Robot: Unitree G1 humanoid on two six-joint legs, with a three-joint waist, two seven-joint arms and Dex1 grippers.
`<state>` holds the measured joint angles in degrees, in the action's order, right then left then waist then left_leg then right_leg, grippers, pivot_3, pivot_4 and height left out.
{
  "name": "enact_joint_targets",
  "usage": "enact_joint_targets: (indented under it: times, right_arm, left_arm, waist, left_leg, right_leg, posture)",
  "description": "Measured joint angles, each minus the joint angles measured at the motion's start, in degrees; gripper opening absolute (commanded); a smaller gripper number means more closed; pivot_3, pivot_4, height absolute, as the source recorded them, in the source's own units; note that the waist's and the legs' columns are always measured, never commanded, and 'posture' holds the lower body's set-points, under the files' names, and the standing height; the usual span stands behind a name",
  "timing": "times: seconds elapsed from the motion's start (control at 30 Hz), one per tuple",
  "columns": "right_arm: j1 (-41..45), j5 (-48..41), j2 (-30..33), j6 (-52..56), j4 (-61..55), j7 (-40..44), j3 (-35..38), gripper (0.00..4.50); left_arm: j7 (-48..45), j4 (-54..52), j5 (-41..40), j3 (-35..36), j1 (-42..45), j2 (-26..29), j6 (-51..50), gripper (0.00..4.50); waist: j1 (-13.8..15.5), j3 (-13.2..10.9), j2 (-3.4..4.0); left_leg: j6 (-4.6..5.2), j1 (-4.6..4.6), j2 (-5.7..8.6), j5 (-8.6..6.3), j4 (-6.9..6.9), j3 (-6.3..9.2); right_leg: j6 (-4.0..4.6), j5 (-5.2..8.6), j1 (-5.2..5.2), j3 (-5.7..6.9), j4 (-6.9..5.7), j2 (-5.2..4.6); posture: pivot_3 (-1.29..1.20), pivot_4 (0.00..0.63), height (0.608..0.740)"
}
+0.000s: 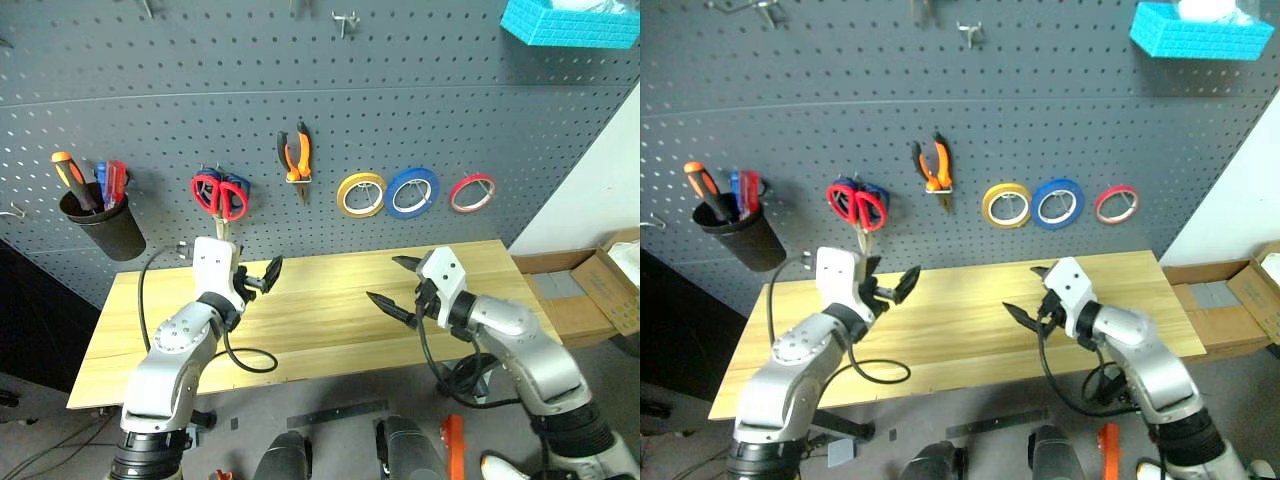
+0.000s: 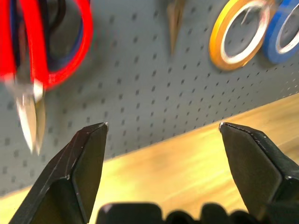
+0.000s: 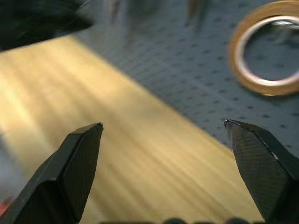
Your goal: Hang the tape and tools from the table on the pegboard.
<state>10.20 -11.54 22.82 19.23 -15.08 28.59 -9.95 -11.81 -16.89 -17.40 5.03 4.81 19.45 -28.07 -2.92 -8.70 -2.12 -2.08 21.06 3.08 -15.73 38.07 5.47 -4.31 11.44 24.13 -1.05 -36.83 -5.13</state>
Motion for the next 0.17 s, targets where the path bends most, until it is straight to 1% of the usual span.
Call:
enact_joint_targets:
  times: [0.03,0.1,0.17]
  right_arm:
    - [-0.73,1.16,-2.25,-2.18,2.38,-2.78,1.09,4.34]
    - [-1.51,3.33,-4.84,-6.92,7.23,-7.01,2.99,4.34]
    - [-2.41,5.45,-5.7,-10.92,11.81,-9.35,3.9,4.34]
  left_arm:
    - [0.56,1.48,0.32,0.54,-0.74,-1.1,0.76,4.1]
    - [2.55,4.54,1.32,2.26,-1.69,-2.76,2.86,4.1]
    - [4.03,7.83,2.57,3.86,-2.29,-3.35,5.04,4.1]
  waist:
    - [0.05,0.48,0.04]
    - [0.12,0.9,0.1]
    - [0.16,1.55,0.11]
  left_leg:
    - [0.0,-0.32,-0.01,-0.02,-0.06,0.0]
    - [0.04,-0.76,-0.03,-0.04,-0.06,0.02]
    - [0.05,-0.87,-0.05,-0.03,-0.05,0.03]
  right_leg:
    - [0.01,0.03,-0.34,0.01,0.07,0.01]
    - [-0.17,0.17,-0.85,0.06,0.25,0.03]
    - [-0.26,0.21,-0.99,0.06,0.34,0.07]
  posture:
    - [-0.05,0.045,0.74]
    - [-0.05,0.036,0.74]
    - [-0.05,0.02,0.74]
